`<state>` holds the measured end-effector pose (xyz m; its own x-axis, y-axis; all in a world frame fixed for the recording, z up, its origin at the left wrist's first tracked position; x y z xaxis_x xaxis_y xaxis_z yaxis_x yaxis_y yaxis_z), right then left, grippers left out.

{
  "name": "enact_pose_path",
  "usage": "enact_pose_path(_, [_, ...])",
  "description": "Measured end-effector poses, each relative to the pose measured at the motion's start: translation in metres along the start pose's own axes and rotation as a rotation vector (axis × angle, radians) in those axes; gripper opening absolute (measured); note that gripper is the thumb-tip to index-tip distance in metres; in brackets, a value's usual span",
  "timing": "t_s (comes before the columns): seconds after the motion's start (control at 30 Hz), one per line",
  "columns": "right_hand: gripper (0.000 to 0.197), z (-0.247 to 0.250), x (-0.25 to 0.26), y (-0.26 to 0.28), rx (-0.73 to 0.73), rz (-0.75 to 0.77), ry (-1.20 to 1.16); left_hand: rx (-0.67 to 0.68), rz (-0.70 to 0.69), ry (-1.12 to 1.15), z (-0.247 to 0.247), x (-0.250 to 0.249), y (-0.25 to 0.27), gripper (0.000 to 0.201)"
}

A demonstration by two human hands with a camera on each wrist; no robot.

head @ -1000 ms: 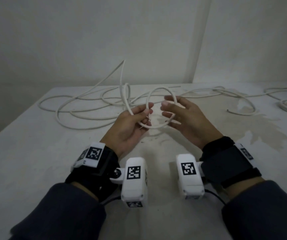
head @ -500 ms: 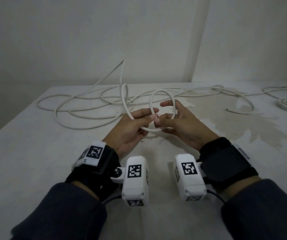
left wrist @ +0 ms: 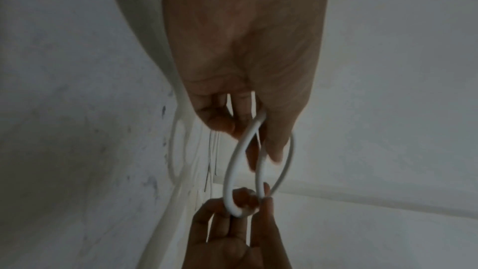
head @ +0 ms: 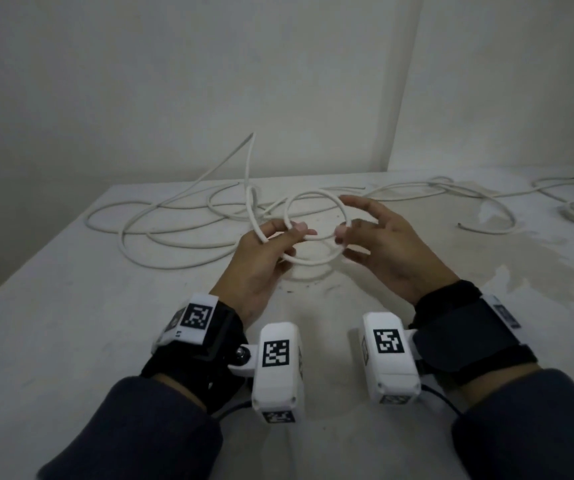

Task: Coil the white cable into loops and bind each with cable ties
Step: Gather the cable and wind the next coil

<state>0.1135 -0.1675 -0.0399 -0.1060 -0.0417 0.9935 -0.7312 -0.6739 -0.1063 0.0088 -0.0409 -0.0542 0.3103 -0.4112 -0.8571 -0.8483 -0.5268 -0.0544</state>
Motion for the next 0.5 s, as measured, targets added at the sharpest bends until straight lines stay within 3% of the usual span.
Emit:
enact_pose_path(0.1, [0.028,0.003,-0.002,-0.001,-0.097,-0.050,-0.272,0.127,0.102,0.021,-0.009,0.006,0.005,0.013])
enact_pose_path(0.23, [0.011,-0.014,-0.007,0.000,-0.041,-0.116,-0.507,0.229,0.079,0.055,-0.014,0.006,0.010,0.011])
enact_pose_path(0.37, [0.023,-0.025,-0.006,0.002,0.022,-0.152,-0.519,0.251,0.054,0.022,-0.013,0.004,0.012,0.012])
enact_pose_path(0.5, [0.028,-0.026,-0.007,0.001,-0.046,-0.161,-0.613,0.201,0.060,0.019,-0.014,0.005,0.012,0.008])
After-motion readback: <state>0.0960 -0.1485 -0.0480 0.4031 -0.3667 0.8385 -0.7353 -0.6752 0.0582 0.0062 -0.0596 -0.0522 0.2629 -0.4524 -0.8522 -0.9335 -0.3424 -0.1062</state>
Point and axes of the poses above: each hand's wrist, its own y-axis away from the middle knuckle, its own z-axis out of the back of the hand, x = y × z, the point moved 3 cm from there along -y, towards the middle knuckle, and after that the axes turned 13 degrees about y, right-handed, at the moved point
